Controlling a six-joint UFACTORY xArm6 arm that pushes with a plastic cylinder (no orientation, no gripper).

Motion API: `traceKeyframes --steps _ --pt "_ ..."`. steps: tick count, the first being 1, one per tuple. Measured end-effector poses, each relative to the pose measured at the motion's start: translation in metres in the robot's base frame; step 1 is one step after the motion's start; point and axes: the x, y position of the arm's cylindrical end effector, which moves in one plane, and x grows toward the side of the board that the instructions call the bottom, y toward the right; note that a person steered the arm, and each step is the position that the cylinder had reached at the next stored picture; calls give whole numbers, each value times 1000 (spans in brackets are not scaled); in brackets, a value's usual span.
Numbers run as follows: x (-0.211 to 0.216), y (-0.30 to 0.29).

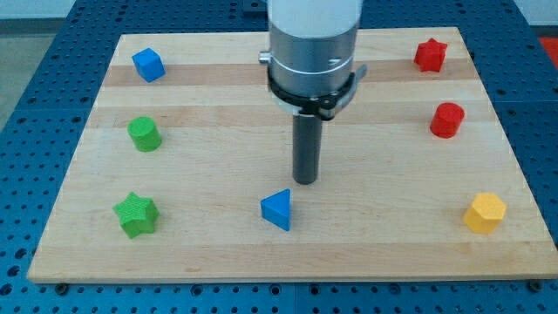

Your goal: Move green star diagonal to blue triangle

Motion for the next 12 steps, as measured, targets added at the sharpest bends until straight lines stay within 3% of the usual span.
traceKeyframes --steps 4,6,12 --pt "13 -18" --pt "-17 -43" --pt "35 -21"
